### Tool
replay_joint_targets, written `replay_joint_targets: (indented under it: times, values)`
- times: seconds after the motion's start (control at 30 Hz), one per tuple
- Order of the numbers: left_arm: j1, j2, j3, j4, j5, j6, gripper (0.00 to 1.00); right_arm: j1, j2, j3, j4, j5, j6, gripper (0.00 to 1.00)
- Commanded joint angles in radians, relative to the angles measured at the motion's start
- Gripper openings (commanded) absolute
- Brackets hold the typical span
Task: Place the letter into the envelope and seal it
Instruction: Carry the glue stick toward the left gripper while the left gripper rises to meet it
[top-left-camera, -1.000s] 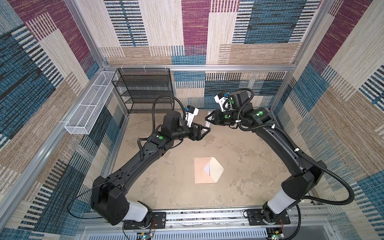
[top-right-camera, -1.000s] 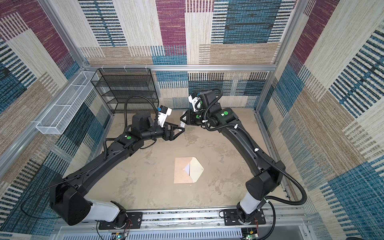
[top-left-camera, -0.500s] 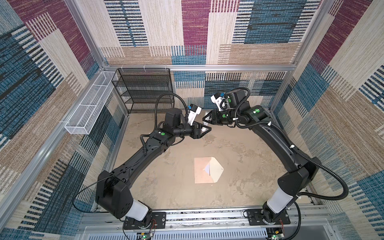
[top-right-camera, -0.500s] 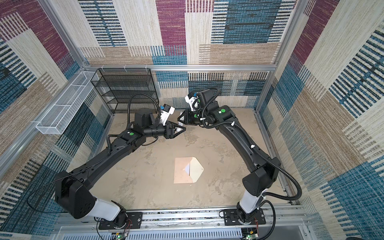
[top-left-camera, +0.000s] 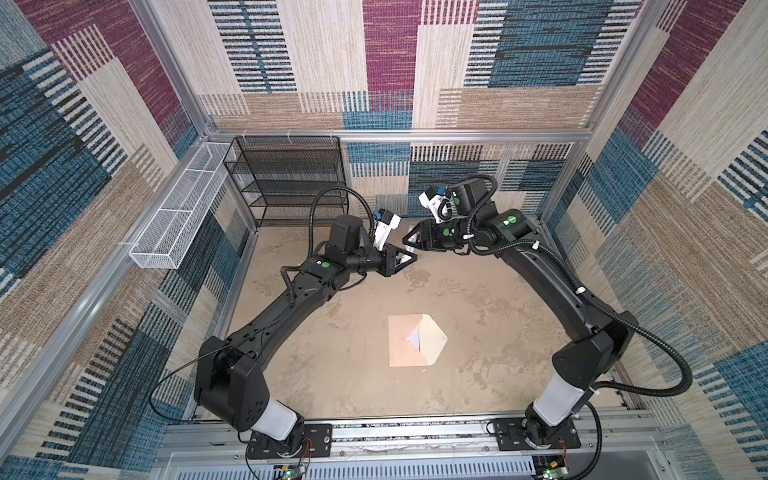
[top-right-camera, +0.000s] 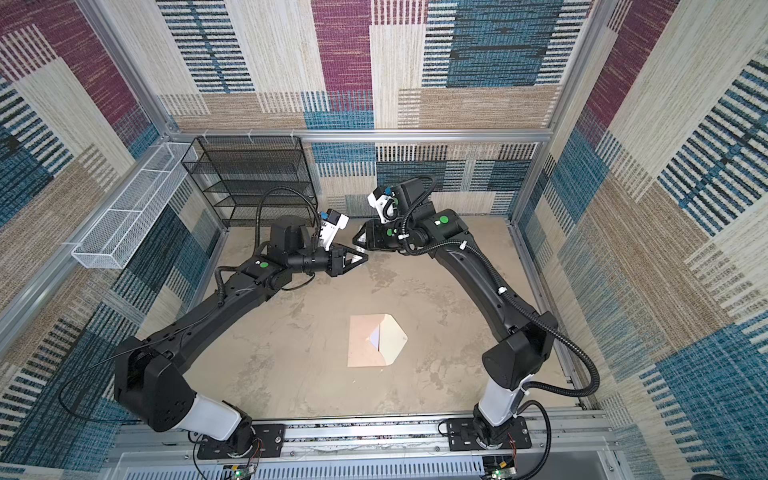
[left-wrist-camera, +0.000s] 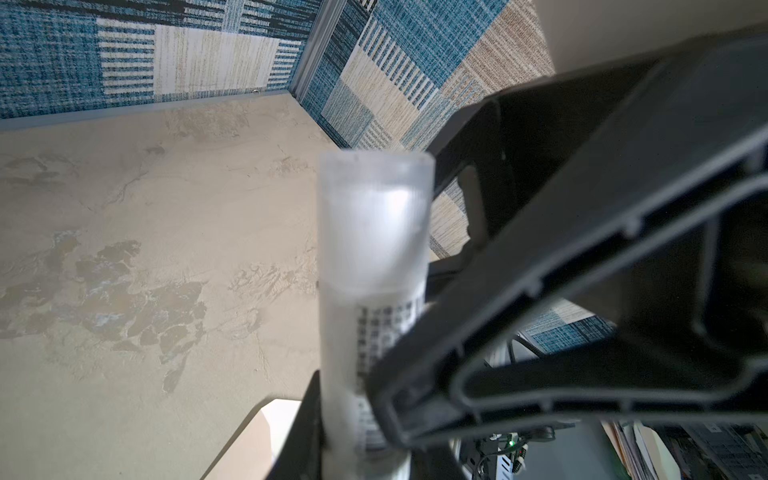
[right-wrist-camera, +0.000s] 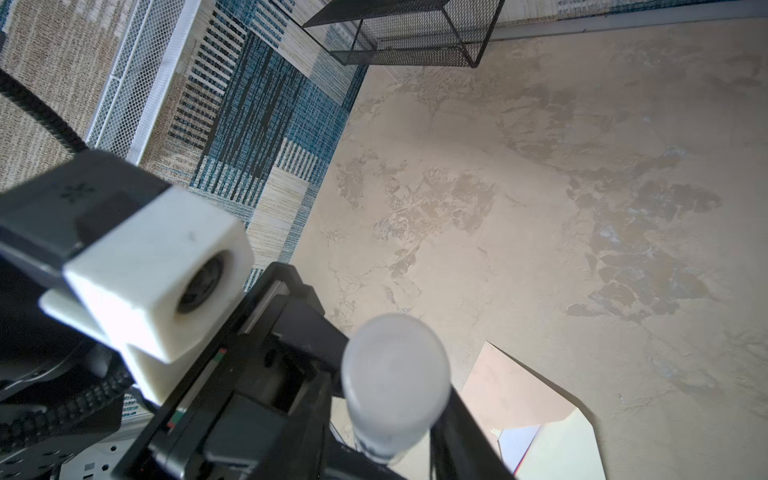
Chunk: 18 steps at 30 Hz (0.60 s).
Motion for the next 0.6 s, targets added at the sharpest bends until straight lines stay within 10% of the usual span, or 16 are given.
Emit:
replay_joint_targets:
  times: [0.0,0.57]
  values:
    - [0.002,0.002,0.008,-0.001,0.033,0.050,0.08,0.001,0.010,0.029,0.007,-0.001,0.005,0.49]
    - [0.003,-0.035,-0.050,0.012,0.035,0.030,0.10,-0.002,0.018,0.036,0.032,0.016,0.032,0.30]
